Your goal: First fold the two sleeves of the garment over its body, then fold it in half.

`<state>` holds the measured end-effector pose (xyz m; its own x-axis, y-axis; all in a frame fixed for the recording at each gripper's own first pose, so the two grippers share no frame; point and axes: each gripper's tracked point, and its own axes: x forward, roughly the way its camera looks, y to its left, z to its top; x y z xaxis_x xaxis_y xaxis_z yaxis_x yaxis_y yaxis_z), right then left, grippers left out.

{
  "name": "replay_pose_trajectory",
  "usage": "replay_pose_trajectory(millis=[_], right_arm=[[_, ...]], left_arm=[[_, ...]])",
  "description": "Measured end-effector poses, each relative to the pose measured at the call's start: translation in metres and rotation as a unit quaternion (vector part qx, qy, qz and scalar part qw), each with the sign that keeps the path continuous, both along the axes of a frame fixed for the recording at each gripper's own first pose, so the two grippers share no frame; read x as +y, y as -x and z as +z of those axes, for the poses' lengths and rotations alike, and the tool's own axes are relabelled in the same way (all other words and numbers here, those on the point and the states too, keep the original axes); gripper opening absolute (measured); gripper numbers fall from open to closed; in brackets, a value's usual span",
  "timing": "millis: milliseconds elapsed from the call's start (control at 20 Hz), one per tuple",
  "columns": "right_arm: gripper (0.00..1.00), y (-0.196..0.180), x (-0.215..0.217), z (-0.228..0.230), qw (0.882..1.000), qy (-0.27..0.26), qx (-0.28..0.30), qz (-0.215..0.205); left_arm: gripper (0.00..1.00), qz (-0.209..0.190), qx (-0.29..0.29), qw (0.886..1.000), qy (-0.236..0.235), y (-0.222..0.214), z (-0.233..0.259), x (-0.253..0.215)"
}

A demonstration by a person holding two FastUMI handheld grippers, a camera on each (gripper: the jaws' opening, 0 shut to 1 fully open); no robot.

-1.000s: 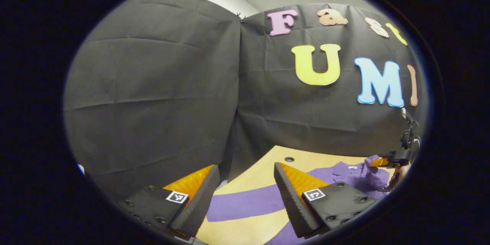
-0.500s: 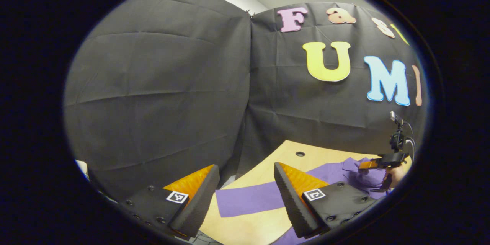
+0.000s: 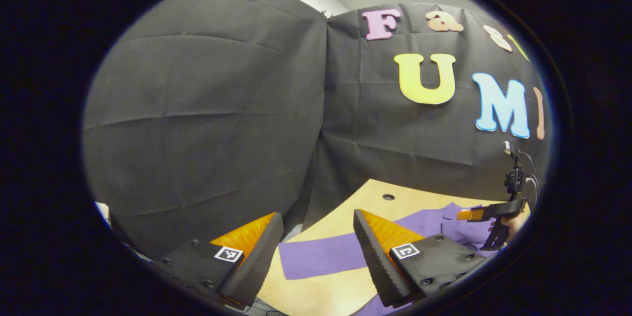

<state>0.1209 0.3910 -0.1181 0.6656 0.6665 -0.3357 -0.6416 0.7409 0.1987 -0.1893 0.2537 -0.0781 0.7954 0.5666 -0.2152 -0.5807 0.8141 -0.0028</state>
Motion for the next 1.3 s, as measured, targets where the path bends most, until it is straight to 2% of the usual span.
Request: replay_pose_trajectory(millis=[300,450,550,650,850,1000,1200,1300], right_arm=[[0.97,0.038,-0.017,0.035,1.000,-0.005,-0.017,-0.006],[0.97,0.059,-0.036,0.056,0.999,-0.014,-0.024,-0.020],[0.97,0.074,-0.048,0.069,0.999,-0.023,-0.033,-0.027],[0.96,0.084,-0.063,0.078,0.998,-0.014,-0.048,-0.036],[0.97,0.100,-0.078,0.087,0.997,-0.025,-0.041,-0.058],[0.97,0.107,-0.076,0.080,0.997,-0.025,-0.032,-0.061],[0.97,0.121,-0.060,0.077,0.999,-0.021,-0.024,-0.044],[0.97,0.129,-0.051,0.077,0.999,-0.025,-0.021,-0.033]], left_arm=[[0.95,0.008,0.014,1.000,0.025,-0.018,-0.048,0.020],[0.94,0.043,0.038,0.997,0.053,-0.025,-0.091,0.047],[0.94,0.079,0.071,0.992,0.068,-0.023,-0.128,0.067],[0.94,0.097,0.098,0.986,0.092,-0.026,-0.160,0.082],[0.96,0.113,0.115,0.975,0.155,-0.022,-0.197,0.098],[0.96,0.110,0.131,0.971,0.169,-0.029,-0.218,0.099],[0.95,0.108,0.155,0.961,0.200,-0.028,-0.241,0.092],[0.96,0.102,0.155,0.964,0.190,-0.028,-0.242,0.094]])
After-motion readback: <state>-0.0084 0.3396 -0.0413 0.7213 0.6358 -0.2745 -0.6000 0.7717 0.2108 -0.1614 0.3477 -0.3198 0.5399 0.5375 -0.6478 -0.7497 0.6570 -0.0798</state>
